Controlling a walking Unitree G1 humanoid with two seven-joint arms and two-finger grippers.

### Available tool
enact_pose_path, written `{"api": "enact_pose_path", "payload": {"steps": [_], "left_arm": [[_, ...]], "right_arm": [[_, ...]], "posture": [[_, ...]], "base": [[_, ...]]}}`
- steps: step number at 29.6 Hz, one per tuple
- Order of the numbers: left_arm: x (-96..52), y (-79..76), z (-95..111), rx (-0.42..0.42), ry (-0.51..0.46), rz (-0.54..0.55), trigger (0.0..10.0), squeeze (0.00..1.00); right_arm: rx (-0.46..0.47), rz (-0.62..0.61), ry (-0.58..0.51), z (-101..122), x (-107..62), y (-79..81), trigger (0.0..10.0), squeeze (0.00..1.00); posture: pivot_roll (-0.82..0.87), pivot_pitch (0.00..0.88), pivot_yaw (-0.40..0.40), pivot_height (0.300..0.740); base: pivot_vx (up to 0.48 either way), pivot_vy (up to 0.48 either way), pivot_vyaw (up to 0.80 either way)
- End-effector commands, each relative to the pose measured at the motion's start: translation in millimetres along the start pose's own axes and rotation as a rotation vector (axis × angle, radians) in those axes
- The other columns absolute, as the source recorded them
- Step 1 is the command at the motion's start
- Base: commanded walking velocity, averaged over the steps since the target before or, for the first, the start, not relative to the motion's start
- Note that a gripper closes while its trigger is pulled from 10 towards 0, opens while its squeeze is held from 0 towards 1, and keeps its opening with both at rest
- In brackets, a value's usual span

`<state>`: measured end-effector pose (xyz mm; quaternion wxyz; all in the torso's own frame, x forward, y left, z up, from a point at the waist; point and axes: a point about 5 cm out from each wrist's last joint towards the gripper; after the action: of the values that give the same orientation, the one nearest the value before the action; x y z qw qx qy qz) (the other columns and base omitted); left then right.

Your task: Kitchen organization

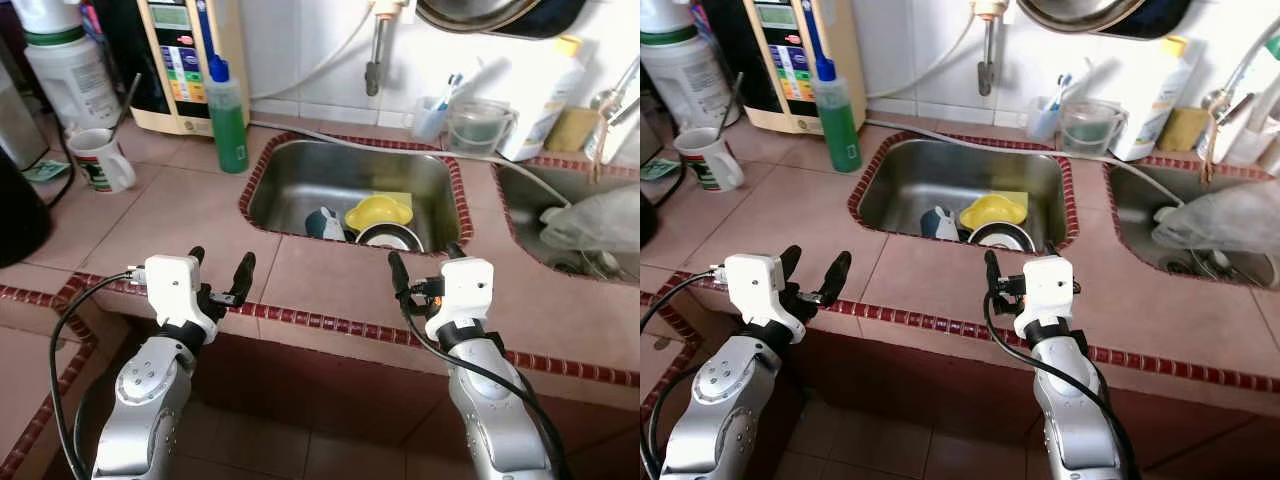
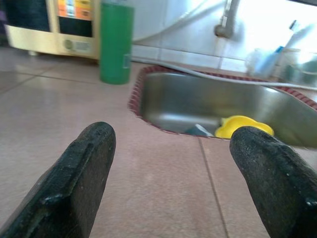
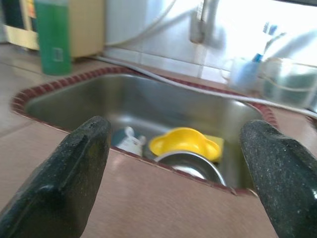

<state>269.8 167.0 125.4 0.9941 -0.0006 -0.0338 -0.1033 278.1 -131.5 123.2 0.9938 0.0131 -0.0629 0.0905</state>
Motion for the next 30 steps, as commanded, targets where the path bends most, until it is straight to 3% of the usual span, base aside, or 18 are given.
{"api": "enact_pose_path", "payload": {"steps": [1,30], "left_arm": [[0.2,-2.8,3.5,0.002,-0.015,-0.005,10.0,0.00],[0.7,-6.8,1.6,-0.025,-0.011,-0.007,10.0,0.00]], "right_arm": [[-0.004,-0.002,-0.006,1.0,-0.1,-3.3,10.0,0.00],[-0.023,0.028,-0.010,0.9,-0.9,-2.6,10.0,0.00]], "posture": [[0.02,0.012,0.006,0.740],[0.01,0.012,-0.004,0.740]], "base": [[0.000,-0.458,0.00],[0.000,-0.480,0.00]]}}
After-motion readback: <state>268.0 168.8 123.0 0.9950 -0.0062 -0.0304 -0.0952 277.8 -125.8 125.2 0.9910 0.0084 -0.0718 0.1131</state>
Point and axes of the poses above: a point about 5 cm out from each wrist's last joint towards the gripper, its own x axis pointing out of the wrist towards the gripper, its own z axis along the axis of the wrist's last joint, y = z × x, and after that the axes turned 6 degrees about x, right-handed
